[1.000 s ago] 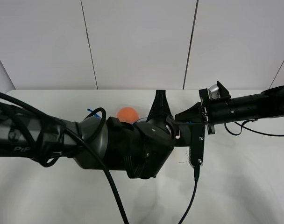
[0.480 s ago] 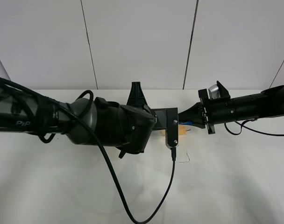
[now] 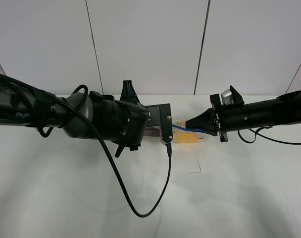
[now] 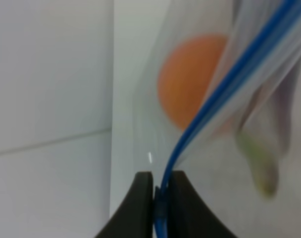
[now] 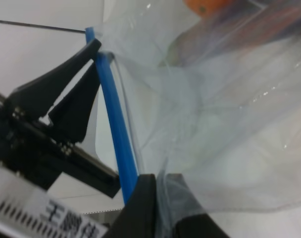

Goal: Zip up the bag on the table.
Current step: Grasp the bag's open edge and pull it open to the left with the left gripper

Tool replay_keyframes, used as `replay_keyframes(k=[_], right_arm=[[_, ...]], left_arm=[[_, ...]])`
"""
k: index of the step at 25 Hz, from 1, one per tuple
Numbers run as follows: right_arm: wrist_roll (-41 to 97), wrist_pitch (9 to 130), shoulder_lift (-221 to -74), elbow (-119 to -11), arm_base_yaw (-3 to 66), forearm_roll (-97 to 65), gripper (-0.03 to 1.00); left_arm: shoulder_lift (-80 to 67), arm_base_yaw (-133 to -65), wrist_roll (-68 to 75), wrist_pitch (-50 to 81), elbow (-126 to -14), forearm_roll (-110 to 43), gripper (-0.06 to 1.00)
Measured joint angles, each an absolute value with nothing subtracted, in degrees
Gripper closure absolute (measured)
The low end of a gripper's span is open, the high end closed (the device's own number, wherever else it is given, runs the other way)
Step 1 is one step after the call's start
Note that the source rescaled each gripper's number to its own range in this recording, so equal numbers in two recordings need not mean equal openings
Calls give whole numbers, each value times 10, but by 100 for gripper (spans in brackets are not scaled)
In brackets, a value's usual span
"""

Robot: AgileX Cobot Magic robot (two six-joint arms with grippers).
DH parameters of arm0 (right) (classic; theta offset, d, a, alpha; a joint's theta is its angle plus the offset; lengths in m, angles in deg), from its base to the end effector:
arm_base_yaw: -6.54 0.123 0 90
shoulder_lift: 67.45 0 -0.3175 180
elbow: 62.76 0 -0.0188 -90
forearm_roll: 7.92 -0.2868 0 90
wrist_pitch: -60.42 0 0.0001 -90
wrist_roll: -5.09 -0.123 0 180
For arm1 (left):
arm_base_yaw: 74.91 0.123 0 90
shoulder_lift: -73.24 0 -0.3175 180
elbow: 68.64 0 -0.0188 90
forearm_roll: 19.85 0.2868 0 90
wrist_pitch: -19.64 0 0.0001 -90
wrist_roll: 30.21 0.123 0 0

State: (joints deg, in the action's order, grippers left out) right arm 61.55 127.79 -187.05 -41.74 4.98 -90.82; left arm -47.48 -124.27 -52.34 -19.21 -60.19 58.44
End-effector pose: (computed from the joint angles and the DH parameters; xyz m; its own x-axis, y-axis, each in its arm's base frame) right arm 0.3754 0.1025 0.1439 -0.9799 0.1347 -0.1472 -0.0844 0.3890 0.9174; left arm 0.3575 -0.3004 0.1568 -0.0274 0.9991 -0.0325 0.5900 0.0424 0.8063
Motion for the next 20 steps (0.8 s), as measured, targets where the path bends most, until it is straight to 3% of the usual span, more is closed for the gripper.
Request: replay_keyframes(k=[20], right_arm=[[615,1282,-1871,-417,50,-902,97]], left_arm=[[-475,-1164,-514,-215,-602,580,94]])
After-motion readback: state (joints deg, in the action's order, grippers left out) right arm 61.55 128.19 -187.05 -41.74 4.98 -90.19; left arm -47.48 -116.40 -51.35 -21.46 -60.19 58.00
